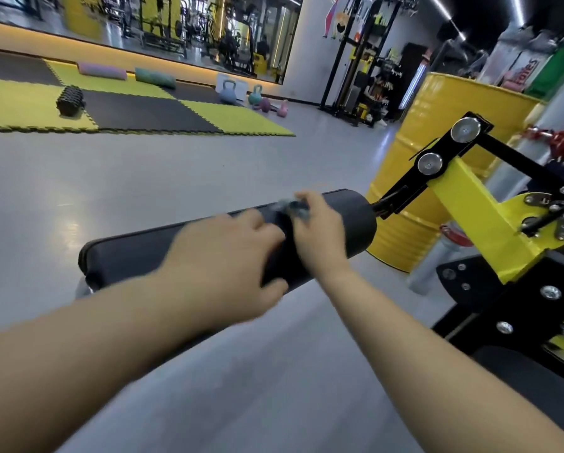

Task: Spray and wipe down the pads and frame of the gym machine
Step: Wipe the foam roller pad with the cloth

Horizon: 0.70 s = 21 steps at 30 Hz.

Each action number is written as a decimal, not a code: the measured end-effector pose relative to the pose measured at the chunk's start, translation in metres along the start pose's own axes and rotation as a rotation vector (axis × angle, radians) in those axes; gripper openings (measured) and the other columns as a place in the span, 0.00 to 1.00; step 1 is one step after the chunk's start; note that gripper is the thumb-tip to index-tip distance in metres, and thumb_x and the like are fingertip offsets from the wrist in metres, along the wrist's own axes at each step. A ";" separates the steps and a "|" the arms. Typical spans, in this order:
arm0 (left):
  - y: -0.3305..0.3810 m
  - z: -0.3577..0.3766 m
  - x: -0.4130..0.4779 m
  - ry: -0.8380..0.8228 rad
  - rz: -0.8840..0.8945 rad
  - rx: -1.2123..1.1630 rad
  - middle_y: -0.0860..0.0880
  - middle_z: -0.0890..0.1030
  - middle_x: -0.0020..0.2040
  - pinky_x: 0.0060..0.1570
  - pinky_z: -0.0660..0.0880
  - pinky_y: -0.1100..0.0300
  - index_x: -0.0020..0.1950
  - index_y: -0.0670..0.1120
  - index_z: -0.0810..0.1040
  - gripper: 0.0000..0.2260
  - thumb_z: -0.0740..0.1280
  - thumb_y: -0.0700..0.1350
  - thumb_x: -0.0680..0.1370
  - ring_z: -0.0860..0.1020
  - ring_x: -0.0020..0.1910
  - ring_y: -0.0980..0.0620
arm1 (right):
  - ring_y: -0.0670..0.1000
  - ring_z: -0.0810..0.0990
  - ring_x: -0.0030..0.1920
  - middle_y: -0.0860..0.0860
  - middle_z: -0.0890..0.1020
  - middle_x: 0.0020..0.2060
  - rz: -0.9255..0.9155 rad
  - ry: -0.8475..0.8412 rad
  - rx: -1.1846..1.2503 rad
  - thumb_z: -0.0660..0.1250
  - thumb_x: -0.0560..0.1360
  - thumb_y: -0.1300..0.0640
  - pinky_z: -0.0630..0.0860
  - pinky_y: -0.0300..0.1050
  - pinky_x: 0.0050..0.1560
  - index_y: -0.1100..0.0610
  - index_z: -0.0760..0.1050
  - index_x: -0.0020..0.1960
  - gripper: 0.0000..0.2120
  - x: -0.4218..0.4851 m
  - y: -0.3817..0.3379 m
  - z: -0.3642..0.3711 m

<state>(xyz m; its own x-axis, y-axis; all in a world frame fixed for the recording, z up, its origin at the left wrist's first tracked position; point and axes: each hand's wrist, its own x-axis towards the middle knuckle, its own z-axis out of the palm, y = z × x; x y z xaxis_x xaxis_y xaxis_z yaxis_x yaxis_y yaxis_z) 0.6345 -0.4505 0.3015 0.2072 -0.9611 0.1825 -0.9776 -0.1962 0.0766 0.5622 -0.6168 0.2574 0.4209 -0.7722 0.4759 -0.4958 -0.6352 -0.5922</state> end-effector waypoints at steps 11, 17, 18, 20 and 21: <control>-0.102 -0.009 -0.005 -0.199 -0.498 -0.384 0.49 0.76 0.58 0.53 0.73 0.53 0.60 0.53 0.74 0.19 0.58 0.62 0.76 0.76 0.53 0.46 | 0.54 0.77 0.52 0.56 0.80 0.51 0.169 0.171 0.086 0.63 0.78 0.57 0.64 0.36 0.42 0.59 0.74 0.57 0.10 0.038 0.017 -0.020; -0.114 0.004 -0.023 -0.156 -0.543 -0.727 0.44 0.77 0.54 0.54 0.72 0.50 0.52 0.44 0.79 0.13 0.54 0.42 0.80 0.74 0.52 0.44 | 0.58 0.74 0.53 0.54 0.79 0.53 -0.078 -0.115 -0.238 0.60 0.79 0.58 0.62 0.43 0.43 0.56 0.72 0.59 0.10 0.002 -0.044 0.015; -0.113 0.006 -0.023 -0.124 -0.543 -0.733 0.44 0.78 0.54 0.56 0.72 0.49 0.51 0.44 0.80 0.15 0.53 0.39 0.80 0.75 0.54 0.42 | 0.58 0.75 0.52 0.54 0.80 0.52 -0.119 -0.131 -0.233 0.60 0.79 0.57 0.62 0.43 0.43 0.55 0.72 0.59 0.10 -0.011 -0.059 0.016; -0.111 0.009 -0.022 -0.071 -0.565 -0.766 0.41 0.79 0.54 0.57 0.73 0.47 0.49 0.44 0.82 0.17 0.53 0.36 0.79 0.76 0.54 0.39 | 0.57 0.75 0.51 0.53 0.81 0.50 -0.172 -0.174 -0.161 0.60 0.79 0.57 0.64 0.45 0.43 0.53 0.72 0.58 0.09 -0.038 -0.085 0.019; -0.112 0.009 -0.023 -0.044 -0.582 -0.793 0.39 0.79 0.53 0.56 0.74 0.46 0.46 0.45 0.82 0.17 0.53 0.35 0.79 0.77 0.53 0.38 | 0.57 0.76 0.51 0.53 0.81 0.49 -0.215 -0.201 -0.110 0.61 0.78 0.57 0.65 0.45 0.44 0.53 0.73 0.58 0.09 -0.050 -0.097 0.023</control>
<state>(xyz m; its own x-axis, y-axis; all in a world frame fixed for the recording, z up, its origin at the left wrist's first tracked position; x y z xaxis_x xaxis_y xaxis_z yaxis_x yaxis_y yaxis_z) 0.7386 -0.4079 0.2798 0.6309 -0.7653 -0.1275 -0.4115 -0.4694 0.7812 0.6062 -0.5163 0.2760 0.6615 -0.6086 0.4381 -0.4536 -0.7900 -0.4126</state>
